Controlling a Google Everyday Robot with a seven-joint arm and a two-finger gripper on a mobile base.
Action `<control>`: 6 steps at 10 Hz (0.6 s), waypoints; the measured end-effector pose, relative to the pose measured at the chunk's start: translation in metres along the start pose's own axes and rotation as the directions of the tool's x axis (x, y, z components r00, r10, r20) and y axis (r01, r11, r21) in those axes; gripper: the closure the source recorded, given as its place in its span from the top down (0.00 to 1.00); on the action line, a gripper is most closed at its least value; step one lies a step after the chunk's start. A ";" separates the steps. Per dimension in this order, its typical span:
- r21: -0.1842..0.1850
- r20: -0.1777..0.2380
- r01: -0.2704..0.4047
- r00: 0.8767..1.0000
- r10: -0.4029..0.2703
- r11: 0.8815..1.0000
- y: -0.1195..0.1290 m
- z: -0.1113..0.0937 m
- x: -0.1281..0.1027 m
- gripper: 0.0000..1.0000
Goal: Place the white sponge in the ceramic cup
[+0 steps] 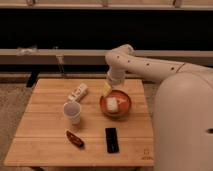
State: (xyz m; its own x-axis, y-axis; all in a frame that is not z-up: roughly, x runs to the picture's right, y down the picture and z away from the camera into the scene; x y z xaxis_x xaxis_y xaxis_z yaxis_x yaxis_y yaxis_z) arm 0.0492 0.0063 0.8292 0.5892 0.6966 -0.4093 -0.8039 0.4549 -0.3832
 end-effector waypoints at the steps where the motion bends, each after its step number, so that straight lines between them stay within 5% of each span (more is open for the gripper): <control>1: -0.002 -0.010 -0.015 1.000 0.015 1.000 0.000 0.005 0.003 0.80; 6: -0.006 -0.033 -0.091 0.995 0.090 0.996 0.004 0.061 0.018 0.80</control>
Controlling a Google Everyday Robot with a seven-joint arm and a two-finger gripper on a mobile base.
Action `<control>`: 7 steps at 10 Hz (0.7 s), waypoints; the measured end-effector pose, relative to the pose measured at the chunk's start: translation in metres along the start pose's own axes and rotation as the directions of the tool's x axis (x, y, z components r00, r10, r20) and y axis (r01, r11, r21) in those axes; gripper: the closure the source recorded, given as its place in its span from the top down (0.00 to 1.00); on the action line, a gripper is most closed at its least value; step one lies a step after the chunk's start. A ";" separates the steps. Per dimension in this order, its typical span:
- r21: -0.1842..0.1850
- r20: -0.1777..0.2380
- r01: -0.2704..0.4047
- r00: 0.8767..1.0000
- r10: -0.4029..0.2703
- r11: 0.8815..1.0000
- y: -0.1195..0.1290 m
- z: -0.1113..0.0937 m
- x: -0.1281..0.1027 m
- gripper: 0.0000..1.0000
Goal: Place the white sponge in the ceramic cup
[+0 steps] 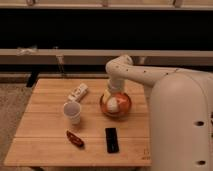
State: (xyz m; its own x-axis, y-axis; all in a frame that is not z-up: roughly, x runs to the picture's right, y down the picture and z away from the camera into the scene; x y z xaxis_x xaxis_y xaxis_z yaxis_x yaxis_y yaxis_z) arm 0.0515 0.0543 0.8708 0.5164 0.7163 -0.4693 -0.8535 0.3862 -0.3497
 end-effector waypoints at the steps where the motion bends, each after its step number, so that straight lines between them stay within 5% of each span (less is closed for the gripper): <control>1: -0.001 -0.007 -0.007 1.000 0.007 1.000 0.001 0.007 0.001 0.80; 7: -0.007 -0.051 -0.026 0.998 0.026 1.000 -0.007 0.043 0.004 0.80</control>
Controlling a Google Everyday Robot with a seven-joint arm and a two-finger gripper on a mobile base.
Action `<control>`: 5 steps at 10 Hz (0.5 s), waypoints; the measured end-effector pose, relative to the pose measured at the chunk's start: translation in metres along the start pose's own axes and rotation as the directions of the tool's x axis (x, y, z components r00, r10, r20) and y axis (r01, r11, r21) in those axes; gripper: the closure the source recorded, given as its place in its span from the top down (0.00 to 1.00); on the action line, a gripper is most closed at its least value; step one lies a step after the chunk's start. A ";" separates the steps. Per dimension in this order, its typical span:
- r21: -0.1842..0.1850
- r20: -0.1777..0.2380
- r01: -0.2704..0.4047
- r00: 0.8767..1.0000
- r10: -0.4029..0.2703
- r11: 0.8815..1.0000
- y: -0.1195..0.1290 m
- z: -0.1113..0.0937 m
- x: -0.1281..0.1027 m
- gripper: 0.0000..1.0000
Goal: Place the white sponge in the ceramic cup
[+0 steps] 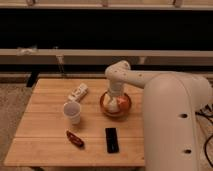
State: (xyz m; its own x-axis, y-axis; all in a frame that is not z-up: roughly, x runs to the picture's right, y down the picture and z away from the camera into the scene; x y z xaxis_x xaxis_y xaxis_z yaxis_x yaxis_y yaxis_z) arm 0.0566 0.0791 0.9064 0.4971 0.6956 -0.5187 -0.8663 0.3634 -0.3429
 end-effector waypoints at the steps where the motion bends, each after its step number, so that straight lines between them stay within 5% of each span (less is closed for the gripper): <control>1: -0.003 -0.007 -0.002 1.000 0.002 1.000 -0.002 0.007 0.000 0.80; 5: -0.016 -0.004 -0.001 1.000 0.001 1.000 -0.001 0.017 -0.003 0.74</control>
State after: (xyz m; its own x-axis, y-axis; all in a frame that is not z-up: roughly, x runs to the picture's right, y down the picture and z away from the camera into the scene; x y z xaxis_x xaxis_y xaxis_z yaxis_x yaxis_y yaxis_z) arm 0.0553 0.0868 0.9220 0.4964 0.6937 -0.5218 -0.8659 0.3526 -0.3549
